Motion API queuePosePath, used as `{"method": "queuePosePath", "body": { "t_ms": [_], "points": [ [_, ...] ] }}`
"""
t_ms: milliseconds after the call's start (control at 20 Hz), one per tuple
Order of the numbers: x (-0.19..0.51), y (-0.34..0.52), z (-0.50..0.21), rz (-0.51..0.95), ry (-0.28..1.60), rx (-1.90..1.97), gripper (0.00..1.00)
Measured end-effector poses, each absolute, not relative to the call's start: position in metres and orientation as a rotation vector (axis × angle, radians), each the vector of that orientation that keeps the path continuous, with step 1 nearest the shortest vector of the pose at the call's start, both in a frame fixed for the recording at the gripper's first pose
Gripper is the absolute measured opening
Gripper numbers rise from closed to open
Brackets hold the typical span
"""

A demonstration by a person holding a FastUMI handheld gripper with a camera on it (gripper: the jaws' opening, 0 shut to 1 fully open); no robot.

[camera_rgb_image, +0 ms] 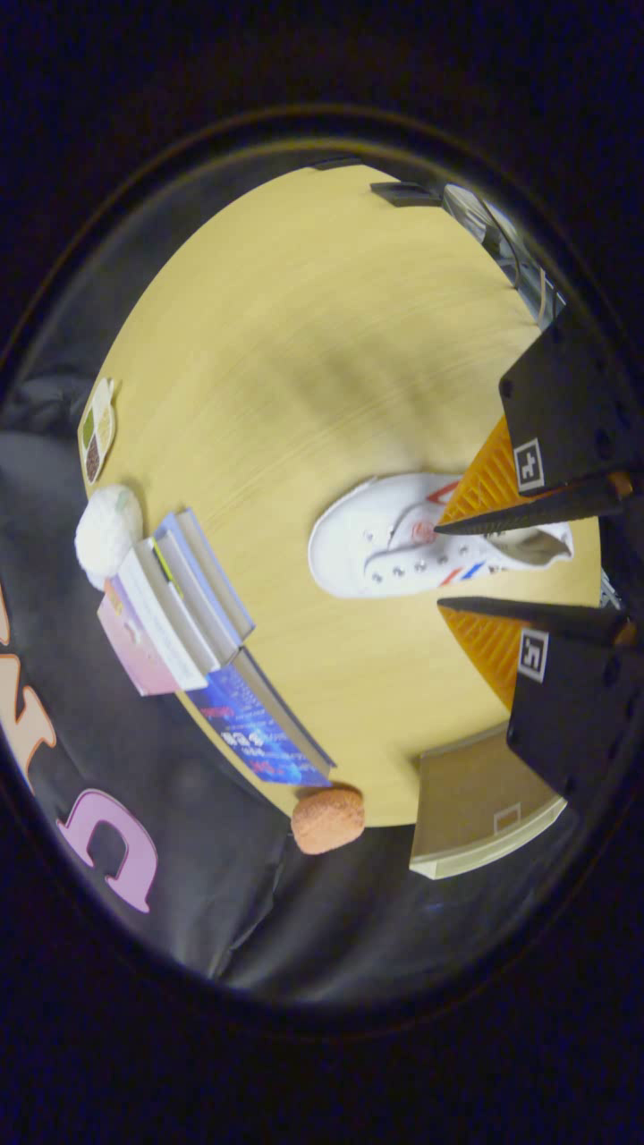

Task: Open the storage box then place both shoes into the box .Put the left shoe in first, then the right shoe, with the right side of both shoes facing outward in a uniform manner.

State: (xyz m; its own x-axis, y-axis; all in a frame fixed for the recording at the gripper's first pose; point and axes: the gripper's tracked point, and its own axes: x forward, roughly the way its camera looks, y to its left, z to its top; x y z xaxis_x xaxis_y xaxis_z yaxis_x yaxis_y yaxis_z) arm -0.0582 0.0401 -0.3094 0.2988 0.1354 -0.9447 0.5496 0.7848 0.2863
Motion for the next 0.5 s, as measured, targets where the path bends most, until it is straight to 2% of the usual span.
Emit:
{"method": "queuePosePath", "body": {
  "t_ms": [250,500],
  "points": [
    [-0.087,0.024,-0.338,-0.340,1.325,0.569,0.56],
    [-0.087,0.033,-0.363,-0.313,1.364,0.556,0.55]
  ]
}}
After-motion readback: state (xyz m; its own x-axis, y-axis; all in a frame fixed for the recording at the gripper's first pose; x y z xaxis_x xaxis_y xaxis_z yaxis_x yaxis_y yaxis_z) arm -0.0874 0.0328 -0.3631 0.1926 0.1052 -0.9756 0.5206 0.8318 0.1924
